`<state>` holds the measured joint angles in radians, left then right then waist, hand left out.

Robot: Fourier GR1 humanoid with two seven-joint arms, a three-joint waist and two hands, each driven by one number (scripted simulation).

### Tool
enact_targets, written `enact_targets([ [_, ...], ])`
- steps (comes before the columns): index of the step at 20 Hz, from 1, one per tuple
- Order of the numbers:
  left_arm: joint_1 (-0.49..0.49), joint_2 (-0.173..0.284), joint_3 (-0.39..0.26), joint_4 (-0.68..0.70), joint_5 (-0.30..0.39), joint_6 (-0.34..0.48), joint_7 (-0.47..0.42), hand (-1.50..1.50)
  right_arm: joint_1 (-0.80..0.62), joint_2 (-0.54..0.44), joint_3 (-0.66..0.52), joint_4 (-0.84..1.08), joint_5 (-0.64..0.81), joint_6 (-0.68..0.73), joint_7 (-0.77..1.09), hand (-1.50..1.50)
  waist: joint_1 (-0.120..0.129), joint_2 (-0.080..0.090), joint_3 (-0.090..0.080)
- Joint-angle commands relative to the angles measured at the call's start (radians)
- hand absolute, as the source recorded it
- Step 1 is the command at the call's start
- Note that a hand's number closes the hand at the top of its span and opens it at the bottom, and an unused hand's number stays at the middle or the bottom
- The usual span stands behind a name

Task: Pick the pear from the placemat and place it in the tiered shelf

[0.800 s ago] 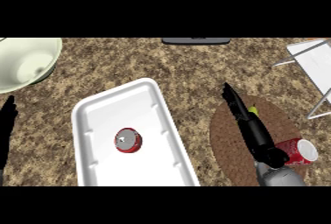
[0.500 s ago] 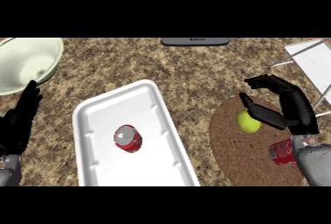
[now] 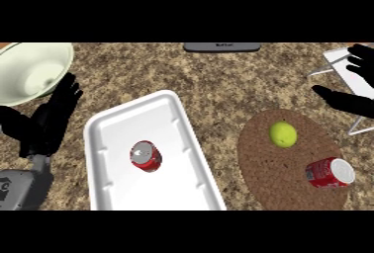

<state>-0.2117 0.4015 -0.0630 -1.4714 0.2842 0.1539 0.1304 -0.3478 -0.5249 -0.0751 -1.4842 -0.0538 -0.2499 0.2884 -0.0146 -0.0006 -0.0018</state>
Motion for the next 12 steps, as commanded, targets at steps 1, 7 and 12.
enact_targets([
  [1, -0.001, -0.019, -0.018, -0.087, -0.008, 0.021, 0.077, 0.00, -0.040, -0.053, 0.039, -0.117, 0.007, 0.068, 0.170, -1.50, 0.014, -0.004, 0.001],
  [7, -0.018, -0.037, -0.022, 0.007, -0.018, -0.005, 0.006, 0.00, -0.162, -0.175, 0.210, -0.122, 0.005, 0.283, 0.576, -1.50, 0.025, -0.004, -0.004],
  [12, -0.089, -0.033, -0.029, -0.002, -0.004, -0.017, 0.061, 0.00, -0.246, -0.322, 0.432, -0.122, 0.150, 0.522, 0.732, -1.50, 0.053, 0.004, -0.009],
])
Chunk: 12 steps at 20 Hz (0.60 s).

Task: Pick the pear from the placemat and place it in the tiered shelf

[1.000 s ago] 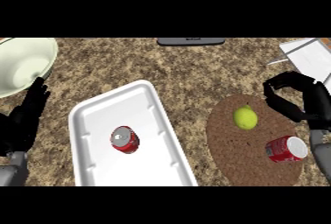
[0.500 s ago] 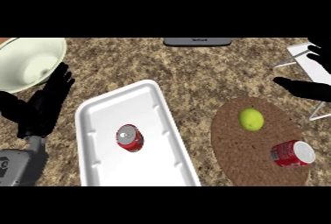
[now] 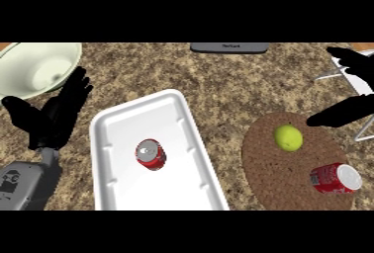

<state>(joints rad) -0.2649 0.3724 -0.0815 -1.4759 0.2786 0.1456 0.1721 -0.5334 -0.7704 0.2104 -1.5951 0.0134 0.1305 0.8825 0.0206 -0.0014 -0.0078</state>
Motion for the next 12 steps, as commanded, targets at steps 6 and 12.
enact_targets([
  [6, -0.089, -0.042, -0.014, 0.060, -0.013, 0.004, 0.003, 0.00, -0.269, 0.047, 0.298, 0.067, 0.128, 0.260, 0.381, -1.50, 0.019, 0.010, 0.002],
  [12, 0.001, 0.019, 0.046, 0.037, 0.019, -0.057, -0.027, 0.00, -0.311, 0.200, 0.366, 0.236, 0.179, 0.237, 0.412, -1.50, 0.014, 0.006, 0.005],
])
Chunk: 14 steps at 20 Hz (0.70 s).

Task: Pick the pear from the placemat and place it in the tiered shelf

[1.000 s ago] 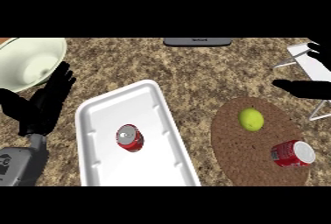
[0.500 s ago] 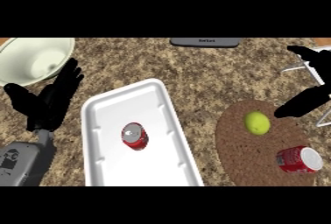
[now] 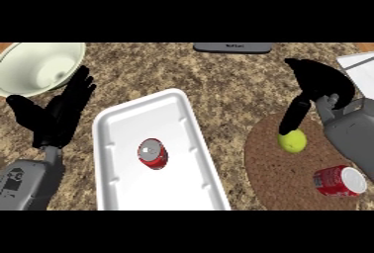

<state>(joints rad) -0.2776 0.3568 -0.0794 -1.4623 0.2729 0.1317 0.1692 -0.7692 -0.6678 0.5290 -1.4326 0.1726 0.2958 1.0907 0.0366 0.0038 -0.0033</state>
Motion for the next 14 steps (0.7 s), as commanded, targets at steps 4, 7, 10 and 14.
enact_targets([
  [4, 0.038, -0.008, 0.013, -0.021, -0.006, 0.004, -0.022, 0.00, -0.073, 0.108, 0.105, 0.121, 0.022, 0.132, 0.243, -1.50, -0.012, -0.004, 0.000],
  [7, 0.023, -0.006, 0.014, -0.040, 0.003, 0.002, 0.014, 0.00, -0.090, 0.087, 0.114, 0.170, 0.011, 0.180, 0.242, -1.50, -0.021, -0.006, 0.001],
  [10, 0.022, -0.009, 0.006, -0.020, -0.019, 0.007, 0.012, 0.00, -0.066, 0.135, 0.164, 0.247, 0.067, 0.127, 0.218, -1.50, -0.023, -0.002, 0.002],
  [14, 0.025, -0.005, 0.024, -0.030, -0.014, 0.007, 0.025, 0.00, -0.079, 0.160, 0.167, 0.215, 0.053, 0.170, 0.276, -1.50, -0.038, -0.009, 0.002],
])
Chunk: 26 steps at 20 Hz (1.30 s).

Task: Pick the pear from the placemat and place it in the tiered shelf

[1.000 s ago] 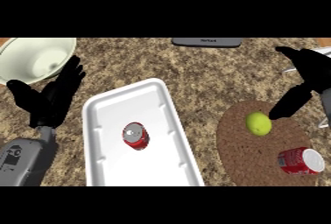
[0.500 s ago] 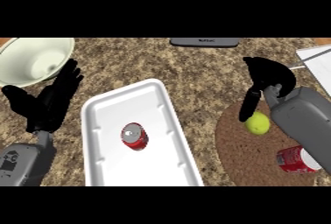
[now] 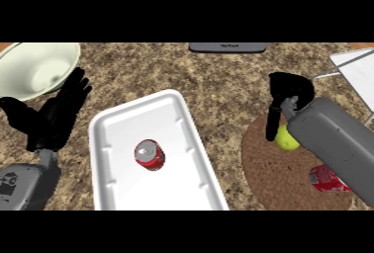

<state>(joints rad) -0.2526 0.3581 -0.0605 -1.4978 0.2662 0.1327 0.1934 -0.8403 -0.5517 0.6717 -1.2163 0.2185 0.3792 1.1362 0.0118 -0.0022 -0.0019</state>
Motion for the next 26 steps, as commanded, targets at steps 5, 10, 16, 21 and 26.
enact_targets([
  [5, -0.005, -0.017, 0.025, 0.080, -0.006, -0.018, -0.041, 0.00, 0.031, 0.071, 0.026, -0.026, 0.001, 0.078, 0.249, -1.50, -0.027, -0.002, 0.000],
  [10, 0.020, 0.013, 0.042, 0.012, 0.001, -0.035, -0.015, 0.00, 0.068, 0.050, 0.030, -0.004, 0.031, 0.077, 0.225, -1.50, -0.015, -0.002, 0.001],
  [16, 0.077, -0.017, 0.006, -0.131, -0.028, 0.011, 0.060, 0.00, 0.126, 0.007, -0.017, -0.052, 0.080, 0.054, 0.166, -1.50, -0.010, -0.004, 0.002],
  [21, 0.030, -0.057, 0.009, -0.017, -0.061, 0.009, -0.013, 0.00, 0.169, 0.066, -0.019, -0.056, 0.122, 0.046, 0.193, -1.50, -0.019, -0.001, 0.001],
  [26, 0.010, -0.039, 0.035, -0.006, -0.050, -0.013, 0.023, 0.00, 0.250, 0.066, -0.034, -0.016, 0.183, -0.008, 0.109, -1.50, -0.018, 0.000, 0.002],
])
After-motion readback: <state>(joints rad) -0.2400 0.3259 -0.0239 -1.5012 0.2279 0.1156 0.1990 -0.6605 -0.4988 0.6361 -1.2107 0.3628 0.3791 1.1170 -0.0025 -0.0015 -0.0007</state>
